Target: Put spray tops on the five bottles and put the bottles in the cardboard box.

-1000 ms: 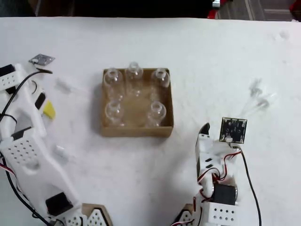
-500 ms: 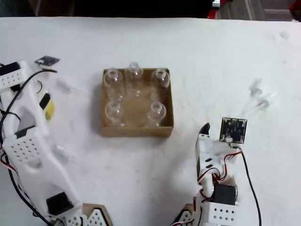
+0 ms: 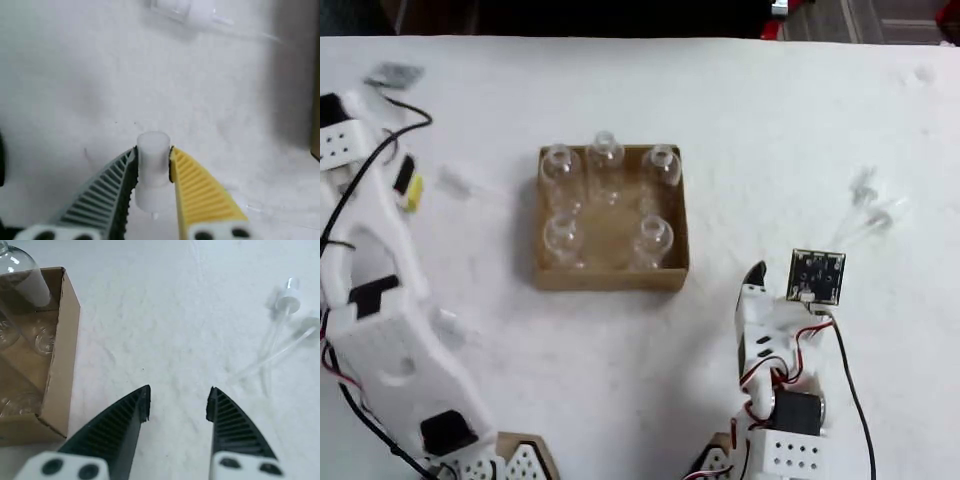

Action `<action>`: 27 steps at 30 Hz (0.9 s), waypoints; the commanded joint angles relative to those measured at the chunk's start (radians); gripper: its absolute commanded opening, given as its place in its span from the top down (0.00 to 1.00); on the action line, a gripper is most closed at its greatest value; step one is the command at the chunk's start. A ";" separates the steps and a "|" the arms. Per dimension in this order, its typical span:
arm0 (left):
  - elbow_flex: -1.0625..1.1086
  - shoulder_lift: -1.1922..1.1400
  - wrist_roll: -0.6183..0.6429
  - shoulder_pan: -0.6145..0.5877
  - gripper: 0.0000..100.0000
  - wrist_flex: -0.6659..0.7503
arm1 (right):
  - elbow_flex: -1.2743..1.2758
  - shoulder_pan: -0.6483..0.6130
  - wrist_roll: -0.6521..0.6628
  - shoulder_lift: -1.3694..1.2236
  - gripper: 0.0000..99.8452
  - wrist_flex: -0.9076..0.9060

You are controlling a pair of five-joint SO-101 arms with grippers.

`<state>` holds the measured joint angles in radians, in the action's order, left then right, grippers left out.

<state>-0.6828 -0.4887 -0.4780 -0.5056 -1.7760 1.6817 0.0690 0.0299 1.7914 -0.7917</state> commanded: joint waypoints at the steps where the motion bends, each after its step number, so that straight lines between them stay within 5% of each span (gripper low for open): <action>1: -0.048 0.229 0.041 0.018 0.94 -0.011 | 0.009 -0.005 0.012 -0.002 0.83 -0.005; 13: 0.514 0.788 0.061 0.202 0.98 0.083 | 0.009 -0.005 0.012 -0.002 0.83 -0.005; 27: 0.694 1.046 0.571 0.415 0.98 0.628 | 0.009 -0.005 0.012 -0.002 0.83 -0.005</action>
<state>0.0169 0.5194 -0.0023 -0.1358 -1.2789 1.6817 0.0706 0.0299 1.7914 -0.7917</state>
